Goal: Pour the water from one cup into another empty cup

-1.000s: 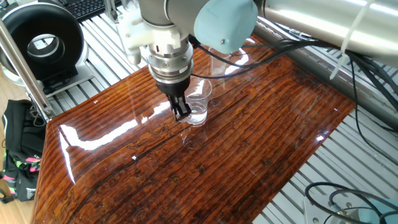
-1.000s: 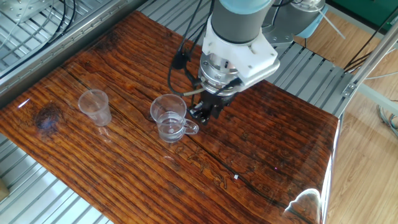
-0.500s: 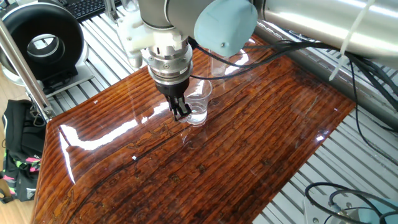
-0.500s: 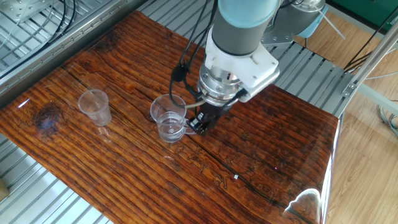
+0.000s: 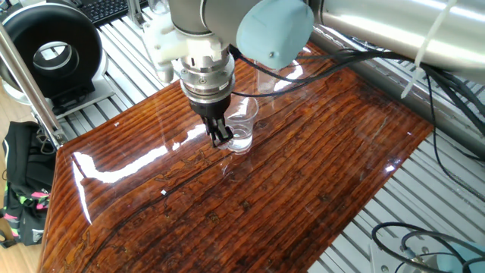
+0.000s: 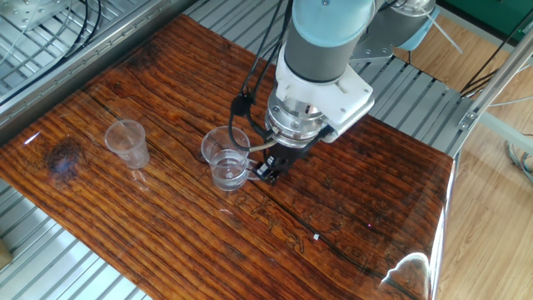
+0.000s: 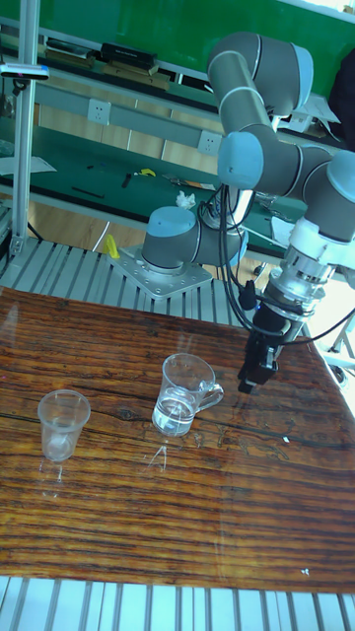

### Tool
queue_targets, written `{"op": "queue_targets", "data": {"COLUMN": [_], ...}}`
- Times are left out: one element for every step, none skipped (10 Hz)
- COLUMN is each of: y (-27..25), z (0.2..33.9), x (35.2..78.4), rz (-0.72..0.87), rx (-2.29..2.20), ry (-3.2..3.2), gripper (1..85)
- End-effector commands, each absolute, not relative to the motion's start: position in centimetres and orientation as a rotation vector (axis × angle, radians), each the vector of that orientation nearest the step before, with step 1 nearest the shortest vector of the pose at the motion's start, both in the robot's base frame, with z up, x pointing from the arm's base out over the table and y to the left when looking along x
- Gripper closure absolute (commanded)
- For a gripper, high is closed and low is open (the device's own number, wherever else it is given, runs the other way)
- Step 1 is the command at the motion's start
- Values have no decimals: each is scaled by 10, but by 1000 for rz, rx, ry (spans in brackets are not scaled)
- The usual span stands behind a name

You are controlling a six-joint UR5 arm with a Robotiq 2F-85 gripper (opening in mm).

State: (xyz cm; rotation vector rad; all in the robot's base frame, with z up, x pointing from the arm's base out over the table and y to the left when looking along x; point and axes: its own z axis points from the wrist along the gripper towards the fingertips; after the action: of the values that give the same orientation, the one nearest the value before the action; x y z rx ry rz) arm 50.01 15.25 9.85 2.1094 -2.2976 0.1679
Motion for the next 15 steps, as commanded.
{"op": "queue_targets", "data": {"y": [167, 167, 148, 143, 141, 157, 157, 154, 150, 154, 157, 158, 159, 161, 156], "z": [96, 96, 98, 98, 98, 86, 83, 84, 82, 74, 69, 66, 60, 52, 52], "x": [489, 490, 489, 484, 486, 495, 501, 510, 511, 513, 517, 517, 522, 526, 526], "rz": [54, 62, 132, 132, 151, 152, 187, 230, 257, 257, 260, 259, 263, 260, 284], "rx": [2207, 2200, 2200, 2178, 2128, 2138, 2148, 2181, 2196, 2212, 2230, 2211, 2198, 2201, 2193], "ry": [-2212, -2224, -2140, -2127, -2176, -2249, -2250, -2239, -2193, -2182, -2172, -2187, -2201, -2201, -2187], "gripper": [513, 540, 550, 547, 543, 543, 530, 520, 503, 500, 500, 500, 510, 510, 510]}}
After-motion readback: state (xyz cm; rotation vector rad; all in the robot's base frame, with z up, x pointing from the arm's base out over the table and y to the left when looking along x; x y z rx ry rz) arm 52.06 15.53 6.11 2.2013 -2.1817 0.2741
